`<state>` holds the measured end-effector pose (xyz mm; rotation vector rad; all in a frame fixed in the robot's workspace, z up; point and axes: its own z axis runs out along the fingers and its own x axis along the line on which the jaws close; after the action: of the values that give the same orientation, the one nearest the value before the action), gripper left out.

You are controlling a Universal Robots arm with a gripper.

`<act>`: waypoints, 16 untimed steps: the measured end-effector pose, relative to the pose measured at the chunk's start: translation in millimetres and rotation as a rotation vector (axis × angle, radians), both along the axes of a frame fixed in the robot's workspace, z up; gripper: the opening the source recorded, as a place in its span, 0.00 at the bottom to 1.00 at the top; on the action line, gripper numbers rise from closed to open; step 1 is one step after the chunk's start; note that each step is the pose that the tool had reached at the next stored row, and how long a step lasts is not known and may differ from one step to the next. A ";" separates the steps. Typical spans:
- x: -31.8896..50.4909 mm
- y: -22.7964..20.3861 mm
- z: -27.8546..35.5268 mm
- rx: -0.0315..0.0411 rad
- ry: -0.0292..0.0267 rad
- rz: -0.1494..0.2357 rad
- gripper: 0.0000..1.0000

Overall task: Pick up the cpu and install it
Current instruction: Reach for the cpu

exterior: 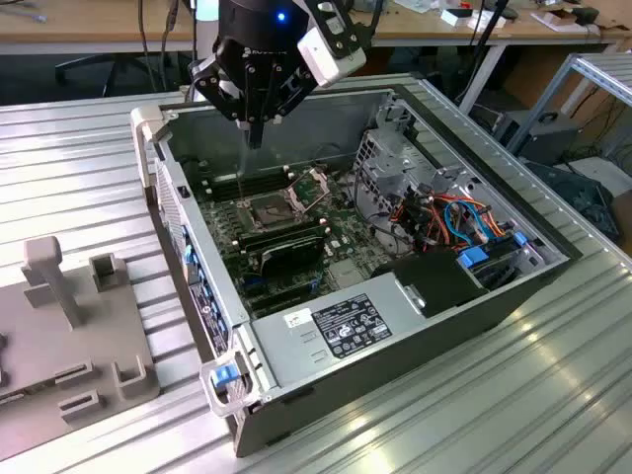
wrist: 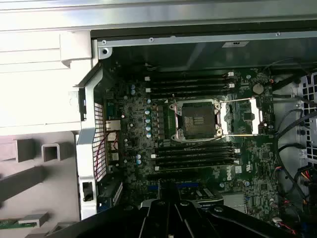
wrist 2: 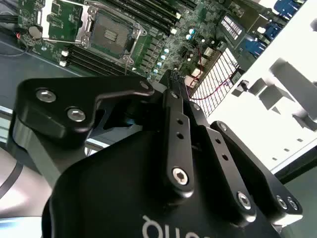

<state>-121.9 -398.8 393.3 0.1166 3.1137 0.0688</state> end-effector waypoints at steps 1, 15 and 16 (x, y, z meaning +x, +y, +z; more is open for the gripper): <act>0.0 0.0 0.0 0.0000 0.0000 0.000 0.11; -4.8 0.0 0.0 0.0001 0.0000 0.000 0.11; -5.3 0.0 0.0 0.0001 0.0000 0.000 0.11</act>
<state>-127.2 -398.8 393.3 0.1167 3.1136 0.0690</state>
